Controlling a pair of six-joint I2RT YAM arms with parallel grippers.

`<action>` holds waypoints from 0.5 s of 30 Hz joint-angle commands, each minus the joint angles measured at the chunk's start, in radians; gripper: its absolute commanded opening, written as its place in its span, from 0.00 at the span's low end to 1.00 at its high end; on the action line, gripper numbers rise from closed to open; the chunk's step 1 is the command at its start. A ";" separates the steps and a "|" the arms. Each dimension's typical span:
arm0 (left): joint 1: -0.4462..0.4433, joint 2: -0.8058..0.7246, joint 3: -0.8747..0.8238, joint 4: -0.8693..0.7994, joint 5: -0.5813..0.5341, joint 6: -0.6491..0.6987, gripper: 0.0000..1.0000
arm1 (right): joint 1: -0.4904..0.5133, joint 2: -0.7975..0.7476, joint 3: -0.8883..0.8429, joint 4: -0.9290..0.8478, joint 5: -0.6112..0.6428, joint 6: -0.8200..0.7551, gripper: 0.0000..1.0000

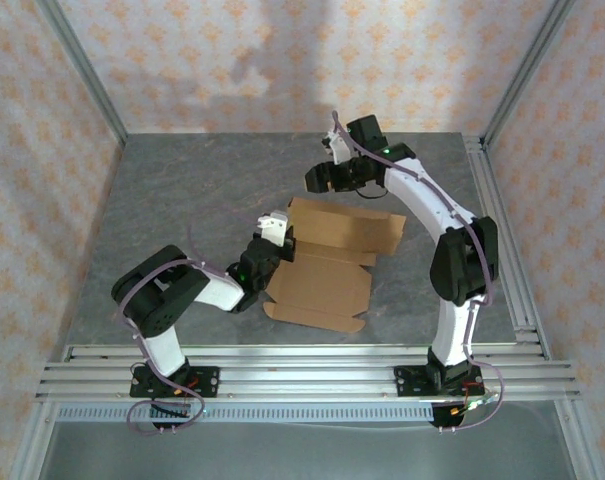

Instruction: Fold the paper box

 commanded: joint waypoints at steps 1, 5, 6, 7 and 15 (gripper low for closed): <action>-0.002 0.027 0.002 0.099 -0.063 -0.015 0.00 | 0.005 -0.080 -0.049 0.021 0.011 -0.125 0.66; -0.002 0.034 -0.001 0.114 -0.077 -0.025 0.00 | 0.018 -0.217 -0.182 0.135 0.108 -0.230 0.66; -0.002 0.034 -0.001 0.113 -0.078 -0.025 0.00 | 0.028 -0.261 -0.236 0.187 0.147 -0.266 0.65; -0.003 0.034 0.000 0.111 -0.080 -0.026 0.00 | 0.044 -0.313 -0.303 0.250 0.203 -0.318 0.65; -0.002 0.036 0.013 0.096 -0.078 -0.029 0.00 | 0.225 -0.497 -0.600 0.475 0.707 -0.761 0.65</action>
